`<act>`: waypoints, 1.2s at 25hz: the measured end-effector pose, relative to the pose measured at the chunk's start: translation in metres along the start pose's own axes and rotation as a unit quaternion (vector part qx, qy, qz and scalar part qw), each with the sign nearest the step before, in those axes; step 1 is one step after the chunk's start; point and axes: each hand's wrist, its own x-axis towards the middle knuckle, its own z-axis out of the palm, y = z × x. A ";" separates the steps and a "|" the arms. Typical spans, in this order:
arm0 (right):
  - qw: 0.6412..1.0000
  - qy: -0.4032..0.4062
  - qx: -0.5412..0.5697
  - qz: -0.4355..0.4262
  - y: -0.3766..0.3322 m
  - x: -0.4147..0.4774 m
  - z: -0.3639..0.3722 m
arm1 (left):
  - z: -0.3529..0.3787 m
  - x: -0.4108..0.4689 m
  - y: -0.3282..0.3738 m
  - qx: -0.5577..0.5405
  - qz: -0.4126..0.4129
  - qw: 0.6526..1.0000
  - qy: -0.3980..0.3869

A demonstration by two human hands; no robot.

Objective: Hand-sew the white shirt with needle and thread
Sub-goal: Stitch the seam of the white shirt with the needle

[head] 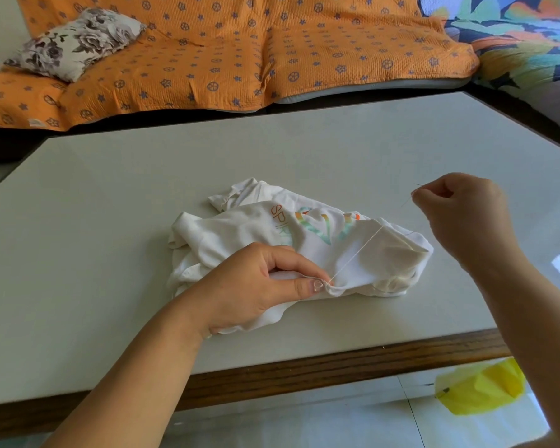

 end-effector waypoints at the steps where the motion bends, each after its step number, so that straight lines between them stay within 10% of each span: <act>1: 1.000 0.000 0.005 0.012 0.002 0.002 0.001 | 0.000 0.000 0.000 0.005 0.001 1.000 0.000; 9: 0.996 0.038 0.030 0.070 0.011 0.014 -0.010 | -0.003 -0.002 0.001 0.021 -0.007 1.000 -0.011; 15: 0.988 -0.104 -0.106 -0.045 -0.002 -0.004 0.004 | -0.004 -0.004 0.001 0.021 -0.007 1.000 0.012; 18: 0.988 -0.081 0.012 -0.132 -0.026 -0.031 -0.006 | -0.003 -0.004 0.003 0.030 -0.005 0.999 0.014; 22: 0.922 -0.300 0.224 -0.096 -0.042 -0.072 -0.010 | -0.002 -0.002 0.002 0.042 -0.002 0.999 0.026; 30: 0.931 -0.322 0.170 0.005 -0.038 -0.088 0.000 | -0.002 -0.001 0.000 0.065 0.010 0.997 0.051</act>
